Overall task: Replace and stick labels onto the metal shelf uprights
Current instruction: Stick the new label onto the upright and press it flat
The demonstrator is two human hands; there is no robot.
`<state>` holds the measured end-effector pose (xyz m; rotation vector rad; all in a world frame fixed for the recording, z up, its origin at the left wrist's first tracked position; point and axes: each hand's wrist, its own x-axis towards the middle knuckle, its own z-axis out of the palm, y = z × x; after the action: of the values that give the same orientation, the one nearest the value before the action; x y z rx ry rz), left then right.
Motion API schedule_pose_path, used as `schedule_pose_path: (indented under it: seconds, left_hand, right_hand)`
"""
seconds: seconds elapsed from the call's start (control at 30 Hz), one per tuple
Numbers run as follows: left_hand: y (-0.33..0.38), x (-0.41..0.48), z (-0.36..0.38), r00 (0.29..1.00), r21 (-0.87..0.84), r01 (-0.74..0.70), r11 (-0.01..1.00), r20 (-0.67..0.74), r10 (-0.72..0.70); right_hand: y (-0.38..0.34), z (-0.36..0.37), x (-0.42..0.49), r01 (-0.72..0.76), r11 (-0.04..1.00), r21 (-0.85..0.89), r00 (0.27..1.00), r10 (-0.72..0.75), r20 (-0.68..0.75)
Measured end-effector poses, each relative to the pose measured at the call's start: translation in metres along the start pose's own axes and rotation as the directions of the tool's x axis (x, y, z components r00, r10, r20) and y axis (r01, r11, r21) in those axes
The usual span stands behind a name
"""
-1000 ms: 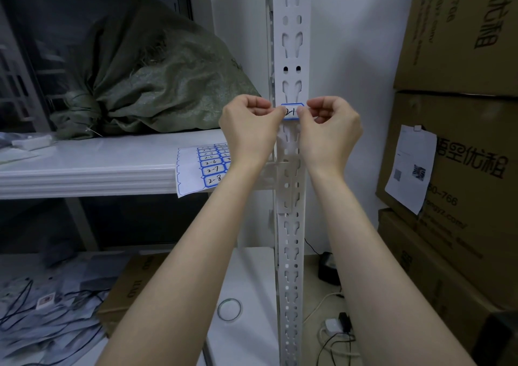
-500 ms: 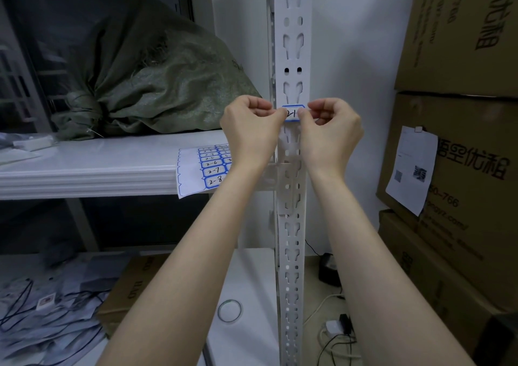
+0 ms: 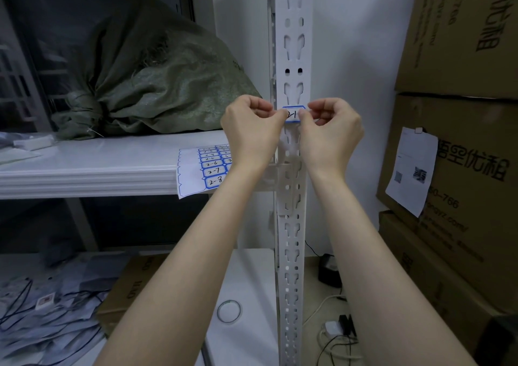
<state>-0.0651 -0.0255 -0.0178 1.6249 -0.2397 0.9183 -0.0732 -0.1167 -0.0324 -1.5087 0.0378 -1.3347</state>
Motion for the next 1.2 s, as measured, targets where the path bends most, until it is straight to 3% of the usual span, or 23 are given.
schedule_pose_path:
  seconds: [0.9,1.2]
  left_hand:
    - [0.001,0.000,-0.001,0.998,0.019,-0.060,0.998,0.003,0.060]
    - [-0.007,-0.010,-0.009,0.996,-0.006,-0.041,0.999,0.079,0.042]
  right_hand:
    - [0.002,-0.002,0.001,0.031,0.999,-0.014,0.999,-0.031,0.009]
    - [0.011,-0.012,-0.010,-0.020,0.999,0.032,0.998,0.018,0.063]
